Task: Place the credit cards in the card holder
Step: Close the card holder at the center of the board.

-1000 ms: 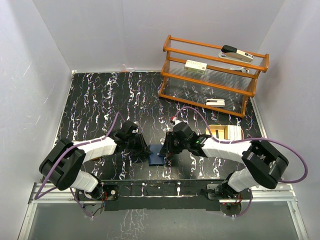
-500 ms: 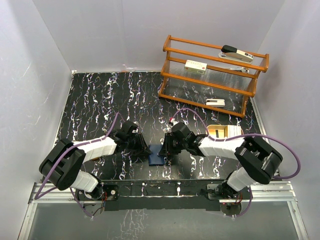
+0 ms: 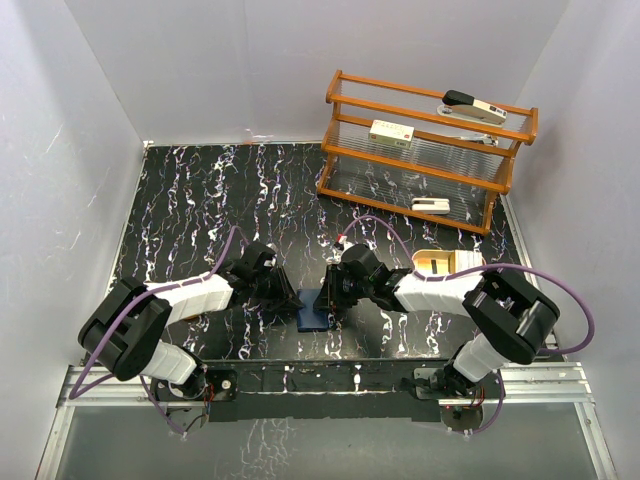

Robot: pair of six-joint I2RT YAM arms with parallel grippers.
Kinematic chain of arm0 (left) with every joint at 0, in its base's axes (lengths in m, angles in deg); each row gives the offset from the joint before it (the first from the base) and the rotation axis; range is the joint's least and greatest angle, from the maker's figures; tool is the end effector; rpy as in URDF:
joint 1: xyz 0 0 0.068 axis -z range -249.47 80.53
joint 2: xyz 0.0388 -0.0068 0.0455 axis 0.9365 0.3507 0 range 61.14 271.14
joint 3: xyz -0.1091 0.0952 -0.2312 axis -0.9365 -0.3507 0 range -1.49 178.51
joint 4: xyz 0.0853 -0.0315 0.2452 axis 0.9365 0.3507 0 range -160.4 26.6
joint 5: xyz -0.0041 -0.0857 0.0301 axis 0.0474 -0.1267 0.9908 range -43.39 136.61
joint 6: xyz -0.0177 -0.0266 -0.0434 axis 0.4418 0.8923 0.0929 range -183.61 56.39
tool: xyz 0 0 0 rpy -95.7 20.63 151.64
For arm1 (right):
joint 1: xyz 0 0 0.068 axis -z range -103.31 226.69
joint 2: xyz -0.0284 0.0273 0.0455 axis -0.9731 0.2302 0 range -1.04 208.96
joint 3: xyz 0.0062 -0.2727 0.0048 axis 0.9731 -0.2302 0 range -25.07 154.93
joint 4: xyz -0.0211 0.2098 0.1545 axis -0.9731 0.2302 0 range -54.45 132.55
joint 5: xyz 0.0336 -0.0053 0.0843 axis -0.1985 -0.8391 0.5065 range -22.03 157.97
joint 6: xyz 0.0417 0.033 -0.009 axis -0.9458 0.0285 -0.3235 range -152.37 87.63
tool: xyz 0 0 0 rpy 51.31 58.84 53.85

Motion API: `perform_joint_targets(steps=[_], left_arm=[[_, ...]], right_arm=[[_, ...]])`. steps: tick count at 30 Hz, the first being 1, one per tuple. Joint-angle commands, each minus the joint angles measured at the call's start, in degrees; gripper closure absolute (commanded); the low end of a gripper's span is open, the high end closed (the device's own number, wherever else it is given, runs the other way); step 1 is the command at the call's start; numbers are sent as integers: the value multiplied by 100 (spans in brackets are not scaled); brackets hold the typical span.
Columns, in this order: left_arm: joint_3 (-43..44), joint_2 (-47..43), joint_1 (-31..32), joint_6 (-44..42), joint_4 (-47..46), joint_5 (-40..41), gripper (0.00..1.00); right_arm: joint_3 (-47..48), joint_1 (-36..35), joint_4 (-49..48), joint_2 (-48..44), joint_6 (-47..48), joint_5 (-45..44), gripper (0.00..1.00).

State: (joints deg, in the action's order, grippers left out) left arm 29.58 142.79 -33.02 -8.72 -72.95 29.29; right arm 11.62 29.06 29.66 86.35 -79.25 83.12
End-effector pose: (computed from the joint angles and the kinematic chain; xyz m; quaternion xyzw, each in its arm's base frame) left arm 0.1995 -0.1605 0.1432 -0.0947 0.9198 -0.3515 0.1468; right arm 0.1861 0.2179 0.1492 -0.0567 0.9149 0.3623 0.1690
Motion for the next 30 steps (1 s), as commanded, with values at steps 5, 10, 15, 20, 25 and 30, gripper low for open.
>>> perform_joint_targets(steps=[5,10,15,20,25,30], left_arm=[[-110,-69,29,144,-73,-174,86],[-155,-87,34,217,-146,-234,86],[-177,-100,29,268,-192,-277,86],[-202,-181,32,368,-258,-325,86],[-351,-274,47,643,-590,-524,85],[-385,-298,47,578,-431,-353,84]], right_arm=[[184,-60,-161,216,100,-266,84],[233,-105,-68,225,182,-506,85],[353,-175,144,266,305,-731,86],[444,-279,265,302,349,-926,86],[514,-420,436,355,389,-1224,88],[504,-494,565,141,372,-1366,88]])
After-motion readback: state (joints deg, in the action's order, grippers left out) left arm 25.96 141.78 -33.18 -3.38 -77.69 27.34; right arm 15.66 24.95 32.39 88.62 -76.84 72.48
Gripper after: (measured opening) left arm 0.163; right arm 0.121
